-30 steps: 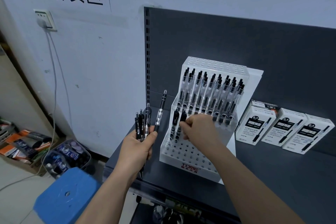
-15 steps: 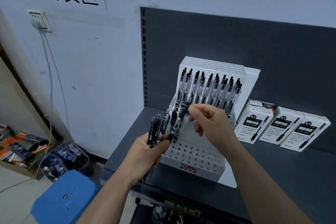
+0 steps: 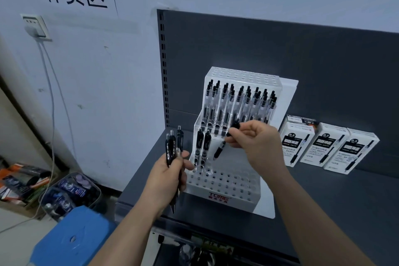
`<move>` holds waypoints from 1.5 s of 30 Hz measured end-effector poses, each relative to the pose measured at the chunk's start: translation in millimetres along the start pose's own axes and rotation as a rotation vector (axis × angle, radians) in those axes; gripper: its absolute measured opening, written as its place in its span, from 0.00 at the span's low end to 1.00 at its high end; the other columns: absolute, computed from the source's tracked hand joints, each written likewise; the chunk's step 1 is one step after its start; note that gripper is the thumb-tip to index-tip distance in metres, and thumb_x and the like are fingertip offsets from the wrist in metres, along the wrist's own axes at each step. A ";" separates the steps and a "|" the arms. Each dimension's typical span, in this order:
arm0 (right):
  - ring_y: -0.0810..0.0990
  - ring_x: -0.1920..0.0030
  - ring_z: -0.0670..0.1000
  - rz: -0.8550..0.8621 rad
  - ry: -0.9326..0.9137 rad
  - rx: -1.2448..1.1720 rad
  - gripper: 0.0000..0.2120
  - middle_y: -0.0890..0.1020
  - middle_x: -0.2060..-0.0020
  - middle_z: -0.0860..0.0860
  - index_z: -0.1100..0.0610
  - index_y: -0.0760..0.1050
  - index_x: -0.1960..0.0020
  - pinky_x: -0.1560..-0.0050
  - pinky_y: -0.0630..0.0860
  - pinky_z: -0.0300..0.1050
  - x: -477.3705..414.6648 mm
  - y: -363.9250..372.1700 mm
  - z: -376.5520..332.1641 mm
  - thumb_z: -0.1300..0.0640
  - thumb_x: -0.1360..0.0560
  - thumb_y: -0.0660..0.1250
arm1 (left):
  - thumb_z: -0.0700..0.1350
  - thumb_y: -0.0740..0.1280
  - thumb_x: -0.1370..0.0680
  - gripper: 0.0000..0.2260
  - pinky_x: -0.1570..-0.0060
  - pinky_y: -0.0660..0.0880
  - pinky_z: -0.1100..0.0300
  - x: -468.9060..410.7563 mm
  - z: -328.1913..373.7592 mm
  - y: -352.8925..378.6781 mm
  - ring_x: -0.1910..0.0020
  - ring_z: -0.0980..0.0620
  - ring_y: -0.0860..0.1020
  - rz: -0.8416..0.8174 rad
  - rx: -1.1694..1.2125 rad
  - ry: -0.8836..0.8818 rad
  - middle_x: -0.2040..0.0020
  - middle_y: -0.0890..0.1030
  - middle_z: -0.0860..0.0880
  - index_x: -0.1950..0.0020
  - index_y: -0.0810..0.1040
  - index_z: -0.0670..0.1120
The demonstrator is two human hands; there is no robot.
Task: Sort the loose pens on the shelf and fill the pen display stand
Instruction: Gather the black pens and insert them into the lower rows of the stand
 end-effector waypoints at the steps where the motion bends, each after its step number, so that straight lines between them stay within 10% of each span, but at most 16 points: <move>1: 0.85 0.64 0.51 -0.014 -0.011 0.031 0.02 0.84 0.66 0.55 0.60 0.79 0.58 0.58 0.83 0.44 1.3 4.4 1.7 0.64 0.27 0.71 | 0.42 0.57 0.18 0.09 0.75 0.69 0.62 0.7 0.2 1.0 0.74 0.54 0.69 -0.006 0.023 -0.005 0.70 0.78 0.52 0.44 0.76 0.42; 18: 0.82 0.66 0.50 -0.171 -0.064 0.684 0.18 0.81 0.70 0.52 0.55 0.72 0.72 0.57 0.81 0.50 -5.4 43.3 25.3 0.53 0.25 0.71 | 0.45 0.63 0.20 0.09 0.63 0.78 0.57 15.4 3.3 -1.3 0.65 0.50 0.79 -0.071 0.046 0.048 0.55 0.85 0.46 0.43 0.78 0.45; 28: 0.79 0.70 0.45 -0.283 0.159 0.034 0.04 0.83 0.68 0.51 0.56 0.80 0.53 0.67 0.76 0.38 22.6 29.9 1.7 0.62 0.27 0.71 | 0.45 0.61 0.20 0.09 0.66 0.75 0.59 24.1 2.3 33.5 0.65 0.49 0.79 -0.312 0.009 0.028 0.54 0.84 0.42 0.44 0.78 0.43; 36: 0.84 0.65 0.52 0.102 0.094 -0.114 0.02 0.83 0.68 0.56 0.60 0.78 0.55 0.61 0.82 0.42 5.8 -28.7 -8.4 0.64 0.26 0.71 | 0.48 0.59 0.18 0.08 0.77 0.67 0.63 7.1 -3.6 1.2 0.76 0.55 0.69 0.005 -0.071 -0.006 0.67 0.77 0.49 0.47 0.77 0.49; 41: 0.84 0.65 0.47 0.098 -0.181 0.278 0.03 0.82 0.66 0.51 0.57 0.77 0.55 0.60 0.82 0.40 5.5 -16.9 -10.2 0.62 0.26 0.71 | 0.39 0.55 0.20 0.04 0.78 0.57 0.63 3.1 -10.3 4.0 0.77 0.55 0.59 0.031 0.098 -0.080 0.69 0.71 0.48 0.55 0.63 0.45; 45: 0.82 0.64 0.48 0.034 -0.275 0.497 0.04 0.82 0.66 0.51 0.61 0.78 0.57 0.57 0.82 0.46 4.5 3.4 -2.0 0.60 0.26 0.71 | 0.43 0.56 0.18 0.09 0.74 0.67 0.62 6.0 -6.7 3.9 0.74 0.54 0.68 0.005 0.024 -0.033 0.69 0.75 0.48 0.55 0.70 0.40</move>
Point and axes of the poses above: each hand's wrist, its own x-axis away from the middle knuckle, its own y-axis out of the palm, z = x × y, the point moved 7 cm from there along -x, towards the middle knuckle
